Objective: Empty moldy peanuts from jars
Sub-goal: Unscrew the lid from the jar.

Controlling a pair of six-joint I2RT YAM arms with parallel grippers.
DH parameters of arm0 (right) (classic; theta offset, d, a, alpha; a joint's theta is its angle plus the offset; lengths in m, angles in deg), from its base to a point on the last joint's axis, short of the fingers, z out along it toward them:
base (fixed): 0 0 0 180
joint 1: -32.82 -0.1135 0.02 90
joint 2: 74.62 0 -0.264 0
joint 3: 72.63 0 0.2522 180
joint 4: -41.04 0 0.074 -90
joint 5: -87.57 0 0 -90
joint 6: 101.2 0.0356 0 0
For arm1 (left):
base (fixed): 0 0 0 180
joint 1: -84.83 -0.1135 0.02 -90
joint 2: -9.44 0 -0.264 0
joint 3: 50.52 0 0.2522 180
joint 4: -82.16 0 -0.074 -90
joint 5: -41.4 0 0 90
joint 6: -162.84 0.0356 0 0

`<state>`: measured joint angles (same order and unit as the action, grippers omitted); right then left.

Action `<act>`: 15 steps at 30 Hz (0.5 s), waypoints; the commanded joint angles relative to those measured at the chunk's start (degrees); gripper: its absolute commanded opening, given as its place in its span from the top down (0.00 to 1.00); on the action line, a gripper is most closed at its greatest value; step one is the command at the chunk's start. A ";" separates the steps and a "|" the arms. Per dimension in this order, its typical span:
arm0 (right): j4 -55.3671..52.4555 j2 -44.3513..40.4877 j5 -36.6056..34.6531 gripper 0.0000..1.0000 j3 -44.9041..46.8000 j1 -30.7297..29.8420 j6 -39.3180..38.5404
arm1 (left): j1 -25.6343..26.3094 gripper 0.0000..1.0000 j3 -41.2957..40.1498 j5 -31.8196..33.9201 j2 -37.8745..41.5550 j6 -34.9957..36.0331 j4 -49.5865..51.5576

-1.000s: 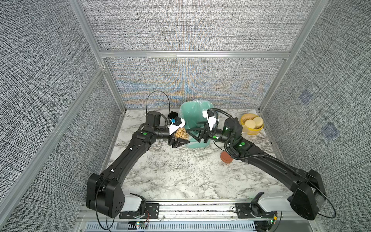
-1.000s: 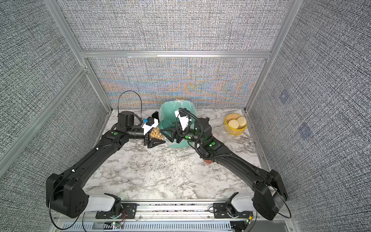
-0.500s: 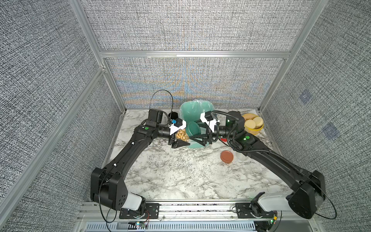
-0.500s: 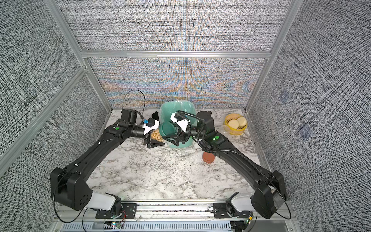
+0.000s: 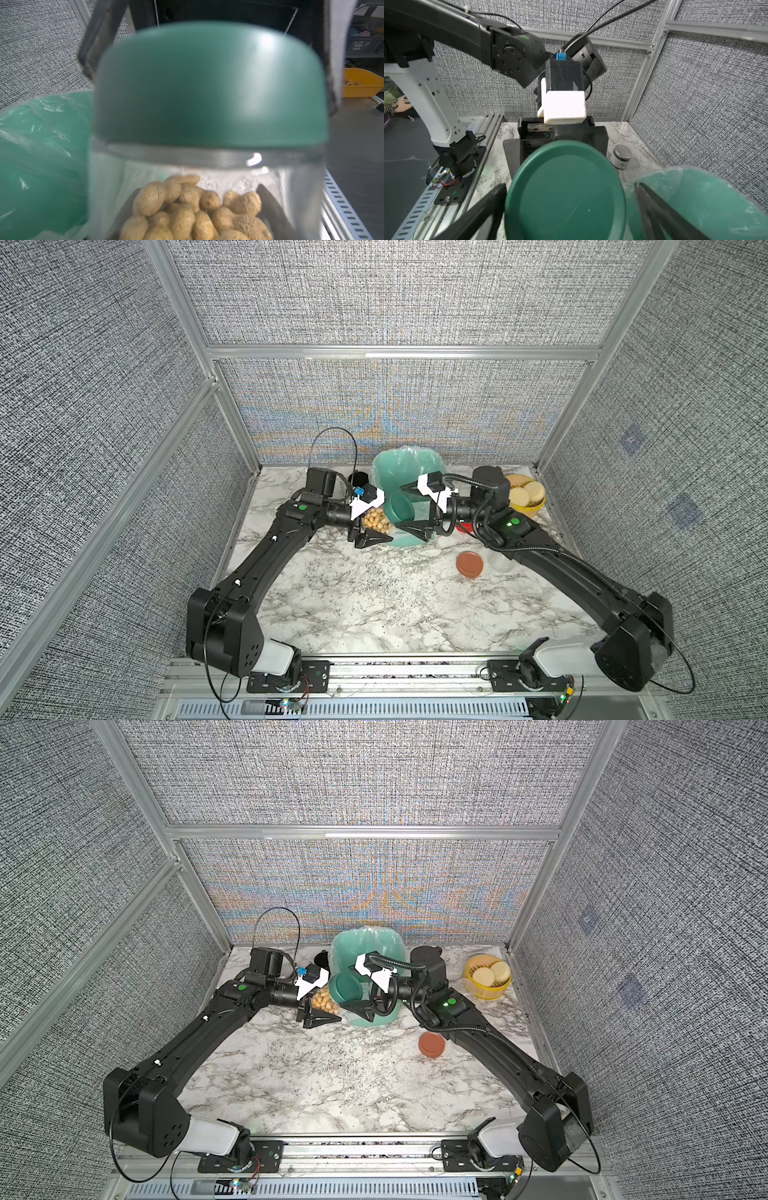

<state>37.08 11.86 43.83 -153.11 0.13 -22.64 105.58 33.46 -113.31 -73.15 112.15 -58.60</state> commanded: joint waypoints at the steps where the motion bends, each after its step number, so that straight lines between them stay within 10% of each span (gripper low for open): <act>1: 10.91 -1.83 -0.99 0.02 2.42 -0.01 9.32 | -0.10 1.00 -0.54 -0.65 0.76 -3.52 -5.93; 15: 21.75 -4.82 -22.43 0.02 10.37 -3.34 45.14 | -0.10 1.00 -5.64 7.02 4.04 -11.95 -20.66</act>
<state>54.81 7.22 28.50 -143.36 -2.04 13.25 105.58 27.91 -106.97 -69.89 102.36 -72.64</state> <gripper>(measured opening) 0.978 0.862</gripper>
